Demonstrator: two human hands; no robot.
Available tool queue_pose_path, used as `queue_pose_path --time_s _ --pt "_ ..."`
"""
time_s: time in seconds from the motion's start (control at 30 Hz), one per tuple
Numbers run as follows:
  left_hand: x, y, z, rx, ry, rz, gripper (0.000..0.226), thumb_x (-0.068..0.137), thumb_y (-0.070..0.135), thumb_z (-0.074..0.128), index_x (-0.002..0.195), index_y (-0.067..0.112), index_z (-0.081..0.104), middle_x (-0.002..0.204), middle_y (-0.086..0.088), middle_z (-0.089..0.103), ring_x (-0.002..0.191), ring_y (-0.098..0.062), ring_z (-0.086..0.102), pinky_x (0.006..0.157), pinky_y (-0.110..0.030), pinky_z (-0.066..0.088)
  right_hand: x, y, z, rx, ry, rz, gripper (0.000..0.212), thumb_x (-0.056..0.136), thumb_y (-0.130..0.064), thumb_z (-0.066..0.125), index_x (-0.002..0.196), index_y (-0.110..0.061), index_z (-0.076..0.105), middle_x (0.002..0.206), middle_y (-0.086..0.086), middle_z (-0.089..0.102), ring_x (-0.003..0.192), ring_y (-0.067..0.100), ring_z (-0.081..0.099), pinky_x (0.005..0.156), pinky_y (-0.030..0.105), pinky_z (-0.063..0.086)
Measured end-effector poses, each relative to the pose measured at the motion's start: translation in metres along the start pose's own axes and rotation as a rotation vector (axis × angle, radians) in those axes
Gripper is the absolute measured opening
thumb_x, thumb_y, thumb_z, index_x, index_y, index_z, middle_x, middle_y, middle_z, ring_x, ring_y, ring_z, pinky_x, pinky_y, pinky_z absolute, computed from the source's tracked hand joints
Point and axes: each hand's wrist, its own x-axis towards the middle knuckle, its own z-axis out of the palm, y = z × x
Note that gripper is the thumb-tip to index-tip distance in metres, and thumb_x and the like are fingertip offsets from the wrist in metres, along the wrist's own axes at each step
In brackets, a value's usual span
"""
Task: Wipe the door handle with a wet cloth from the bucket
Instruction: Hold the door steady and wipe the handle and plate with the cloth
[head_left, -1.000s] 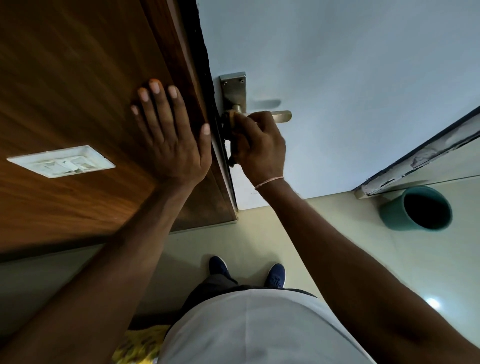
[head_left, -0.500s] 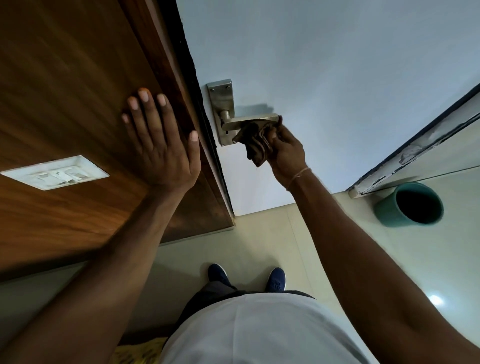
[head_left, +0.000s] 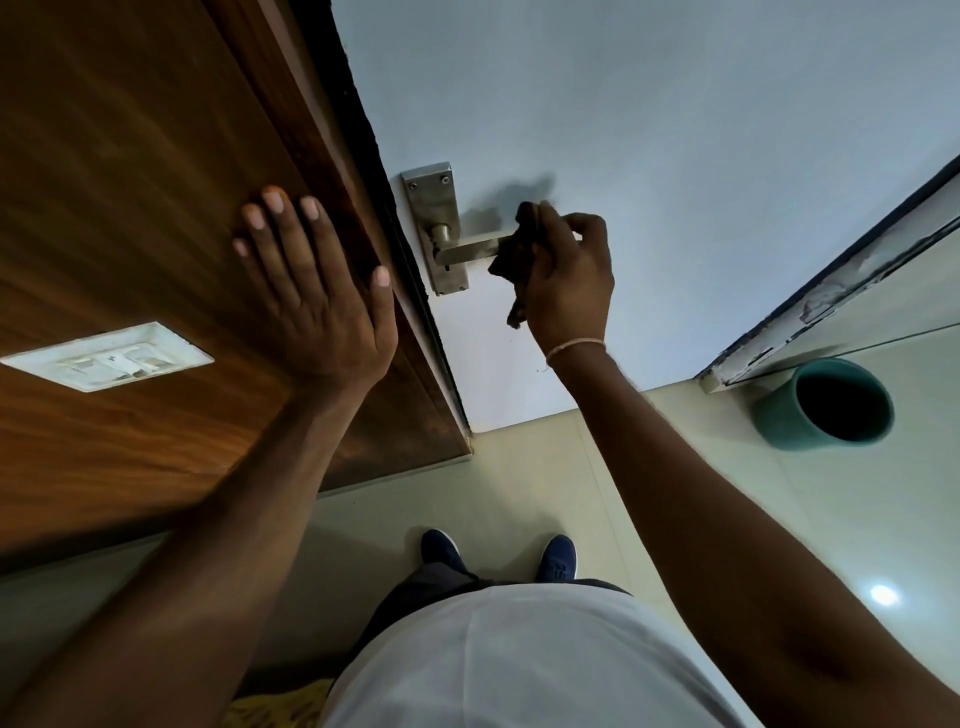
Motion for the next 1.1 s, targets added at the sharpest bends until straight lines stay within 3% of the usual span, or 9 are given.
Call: queue_pose_path --time_s 0.07,0.17,0.3,0.37,0.47,0.6,0.73,0.9,1.1 --pt "0.000 0.000 0.000 0.002 0.010 0.003 0.074 0.106 0.039 0.051 0.161 -0.008 0.036 0.164 -0.036 0.039 0.155 -0.053 0.034 0.133 -0.064 0.022 -0.002 0.002 0.001 -0.024 0.017 -0.039 0.043 0.099 -0.020 0.053 0.138 -0.021 0.069 0.131 0.009 0.060 0.105 0.032 0.070 0.088 0.038 0.063" --pt "0.000 0.000 0.000 0.014 0.013 0.006 0.074 0.106 0.040 0.049 0.161 -0.008 0.036 0.164 -0.036 0.039 0.155 -0.053 0.033 0.133 -0.062 0.021 0.005 0.006 0.004 0.298 0.002 0.235 0.041 0.102 -0.007 0.055 0.139 -0.017 0.070 0.135 0.005 0.067 0.109 0.014 0.070 0.100 0.029 0.057" --pt "0.000 0.001 0.001 0.014 0.019 -0.004 0.074 0.105 0.039 0.051 0.160 -0.008 0.036 0.163 -0.036 0.040 0.154 -0.053 0.034 0.133 -0.063 0.021 0.009 0.012 0.010 0.902 -0.135 0.648 0.036 0.103 -0.003 0.054 0.138 0.003 0.063 0.121 0.020 0.071 0.101 0.034 0.069 0.082 0.047 0.059" --pt "0.000 0.002 0.001 0.009 0.024 -0.007 0.074 0.104 0.039 0.051 0.160 -0.009 0.037 0.162 -0.037 0.040 0.154 -0.054 0.034 0.132 -0.063 0.022 0.006 0.007 0.003 1.138 -0.198 0.816 0.039 0.107 0.008 0.044 0.144 0.009 0.056 0.123 0.024 0.065 0.106 0.040 0.066 0.079 0.048 0.064" --pt "-0.001 0.001 0.001 0.003 0.017 -0.002 0.074 0.105 0.038 0.052 0.160 -0.009 0.036 0.163 -0.038 0.039 0.154 -0.054 0.033 0.132 -0.065 0.022 0.010 0.006 0.001 1.197 -0.186 0.890 0.041 0.106 0.012 0.043 0.142 0.004 0.060 0.122 0.021 0.068 0.102 0.038 0.069 0.079 0.047 0.065" --pt "0.000 0.000 0.002 0.009 0.015 -0.008 0.075 0.104 0.038 0.053 0.161 -0.008 0.035 0.163 -0.037 0.040 0.154 -0.053 0.033 0.132 -0.064 0.022 0.016 -0.002 -0.001 0.480 0.003 0.437 0.034 0.100 0.001 0.059 0.128 -0.008 0.075 0.120 0.007 0.076 0.109 0.023 0.074 0.103 0.041 0.060" --pt "0.000 0.001 0.002 -0.001 0.010 -0.011 0.077 0.103 0.037 0.056 0.161 -0.007 0.034 0.163 -0.037 0.040 0.155 -0.053 0.033 0.133 -0.062 0.019 0.016 -0.011 0.002 -0.122 0.133 -0.267 0.021 0.099 -0.021 0.070 0.115 -0.013 0.081 0.107 0.009 0.076 0.102 0.029 0.062 0.082 0.033 0.052" --pt "0.000 0.000 0.001 -0.017 0.012 -0.007 0.077 0.103 0.037 0.057 0.162 -0.007 0.032 0.163 -0.036 0.040 0.155 -0.051 0.031 0.132 -0.064 0.022 0.000 -0.018 0.027 -0.252 0.033 -0.612 0.027 0.097 -0.001 0.068 0.118 -0.012 0.080 0.108 0.007 0.077 0.099 0.036 0.064 0.086 0.041 0.052" --pt "-0.002 -0.006 -0.001 -0.034 -0.010 0.015 0.075 0.107 0.038 0.053 0.165 -0.003 0.029 0.165 -0.034 0.039 0.156 -0.049 0.030 0.133 -0.062 0.022 -0.008 -0.024 0.055 -0.287 -0.077 -0.906 0.025 0.109 -0.012 0.059 0.120 -0.011 0.081 0.120 0.013 0.076 0.115 0.039 0.066 0.097 0.047 0.054"
